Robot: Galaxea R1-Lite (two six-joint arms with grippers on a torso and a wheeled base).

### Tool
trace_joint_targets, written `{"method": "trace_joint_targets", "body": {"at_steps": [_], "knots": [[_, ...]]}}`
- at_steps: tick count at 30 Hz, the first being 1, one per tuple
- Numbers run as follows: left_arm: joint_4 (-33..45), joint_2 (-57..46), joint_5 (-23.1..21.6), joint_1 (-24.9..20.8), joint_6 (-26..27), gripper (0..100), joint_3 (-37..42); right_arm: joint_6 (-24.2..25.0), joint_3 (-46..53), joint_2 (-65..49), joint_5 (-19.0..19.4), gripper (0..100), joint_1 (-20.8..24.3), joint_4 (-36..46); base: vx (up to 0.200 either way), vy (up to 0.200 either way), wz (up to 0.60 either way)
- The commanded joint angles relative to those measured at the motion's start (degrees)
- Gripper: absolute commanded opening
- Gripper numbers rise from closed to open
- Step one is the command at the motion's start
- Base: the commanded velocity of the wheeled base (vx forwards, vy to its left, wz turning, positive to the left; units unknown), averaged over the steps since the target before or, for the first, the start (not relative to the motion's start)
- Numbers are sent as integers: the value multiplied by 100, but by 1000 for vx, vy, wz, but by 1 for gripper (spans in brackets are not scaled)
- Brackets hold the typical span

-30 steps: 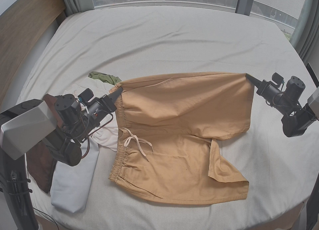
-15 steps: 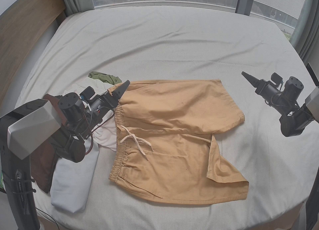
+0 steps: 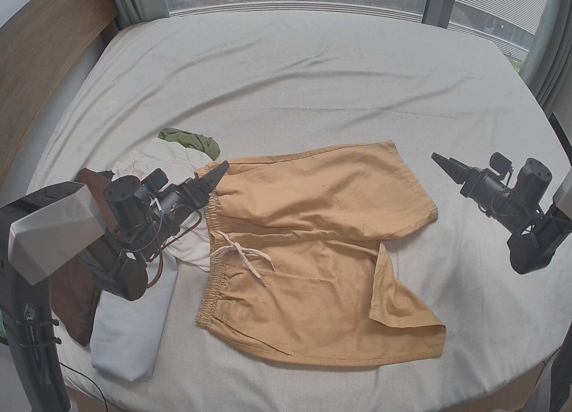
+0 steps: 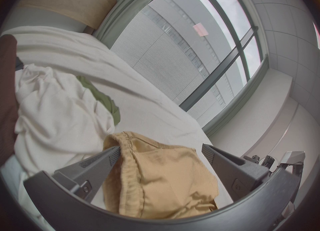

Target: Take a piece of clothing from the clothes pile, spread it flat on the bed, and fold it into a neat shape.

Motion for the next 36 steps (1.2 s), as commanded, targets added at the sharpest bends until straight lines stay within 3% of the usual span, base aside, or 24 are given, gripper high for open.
{"method": "trace_joint_targets", "body": {"at_steps": [1,5,11,22,31,36], "knots": [[153,-763,-34,59,85,100,906,-100,854,-450,117,100,182,-232,0,0,0],[153,-974,-78,138,208,100,1302,-373,1223,-547,408,100,191,-232,0,0,0],[91,-1123,-148,130,454,100,1645,-1102,1698,-494,425,100,296,-224,0,0,0],[-401,-1123,-174,77,1122,100,2146,-1665,2005,-46,416,100,639,-232,0,0,0],[-401,-1123,-174,-11,1166,100,2181,-1876,2559,-28,390,100,1412,-232,0,0,0],[-410,-1123,-174,-64,1175,100,2216,-2122,2656,218,364,100,1623,-232,0,0,0]]}}
